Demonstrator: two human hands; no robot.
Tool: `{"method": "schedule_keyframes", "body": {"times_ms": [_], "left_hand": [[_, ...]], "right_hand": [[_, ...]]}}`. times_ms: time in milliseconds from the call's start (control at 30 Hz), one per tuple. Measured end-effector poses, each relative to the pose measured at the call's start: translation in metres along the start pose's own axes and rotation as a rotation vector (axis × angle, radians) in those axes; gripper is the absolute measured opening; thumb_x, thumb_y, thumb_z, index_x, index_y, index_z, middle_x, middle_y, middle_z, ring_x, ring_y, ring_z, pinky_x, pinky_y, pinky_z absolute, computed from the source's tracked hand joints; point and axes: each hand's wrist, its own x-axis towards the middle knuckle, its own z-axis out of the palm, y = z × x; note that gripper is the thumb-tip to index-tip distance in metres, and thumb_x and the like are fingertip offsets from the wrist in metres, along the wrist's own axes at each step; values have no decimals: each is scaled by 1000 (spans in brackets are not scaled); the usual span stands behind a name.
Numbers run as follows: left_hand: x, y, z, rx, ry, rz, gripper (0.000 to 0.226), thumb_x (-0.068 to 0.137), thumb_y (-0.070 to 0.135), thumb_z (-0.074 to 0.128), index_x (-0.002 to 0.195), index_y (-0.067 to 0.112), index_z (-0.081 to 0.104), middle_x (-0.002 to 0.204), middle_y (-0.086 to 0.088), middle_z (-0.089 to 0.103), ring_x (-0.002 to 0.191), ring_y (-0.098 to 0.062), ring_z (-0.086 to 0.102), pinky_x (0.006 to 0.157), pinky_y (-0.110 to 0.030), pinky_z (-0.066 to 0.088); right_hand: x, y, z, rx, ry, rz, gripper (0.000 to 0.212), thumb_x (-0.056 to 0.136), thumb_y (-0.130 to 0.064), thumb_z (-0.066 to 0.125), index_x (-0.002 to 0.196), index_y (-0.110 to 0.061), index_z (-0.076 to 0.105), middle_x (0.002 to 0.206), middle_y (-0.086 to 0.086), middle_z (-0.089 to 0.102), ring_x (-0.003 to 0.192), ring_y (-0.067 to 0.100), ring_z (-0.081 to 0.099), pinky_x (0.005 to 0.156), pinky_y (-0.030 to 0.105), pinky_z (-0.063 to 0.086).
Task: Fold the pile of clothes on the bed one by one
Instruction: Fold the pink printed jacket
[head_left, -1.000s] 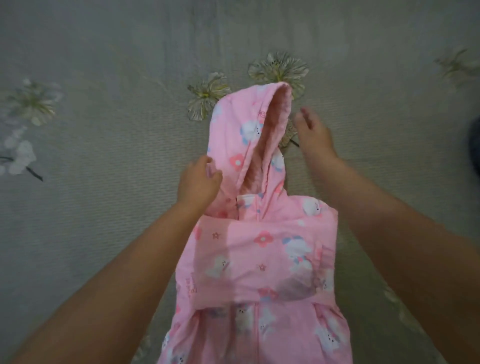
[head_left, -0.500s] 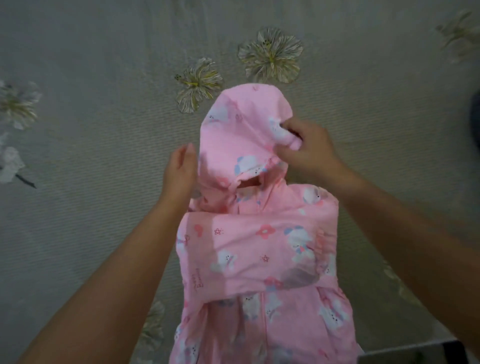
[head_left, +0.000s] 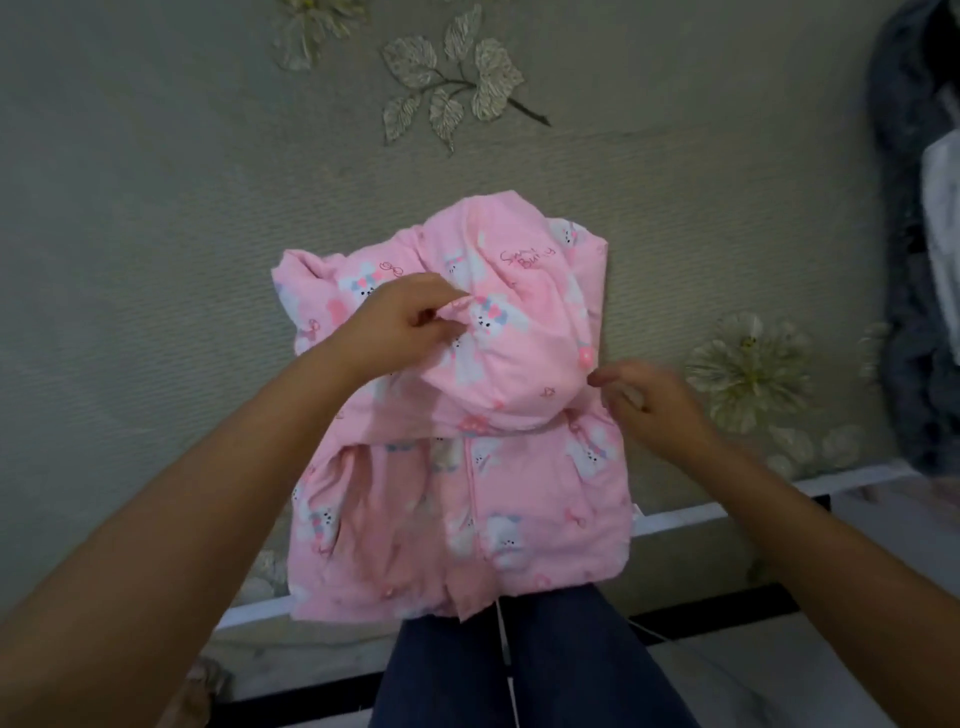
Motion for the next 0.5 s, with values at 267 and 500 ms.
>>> {"method": "schedule_keyframes", "body": {"times_ms": [267, 500], "left_hand": [[-39, 11, -40, 13, -257, 53, 39, 74, 2, 55, 112, 3, 61, 102, 4, 68, 95, -6, 57, 82, -16, 39], [-81, -15, 73, 909, -225, -58, 45, 88, 15, 33, 128, 12, 52, 140, -3, 45, 133, -26, 37, 105, -33, 33]], "right_hand": [[48, -21, -29, 195, 165, 93, 22, 88, 7, 48, 101, 2, 64, 99, 10, 64, 85, 13, 53, 68, 1, 35], [128, -45, -1, -410, -101, -135, 63, 85, -36, 59, 138, -11, 36, 146, 9, 33, 137, 25, 23, 113, 44, 12]]}}
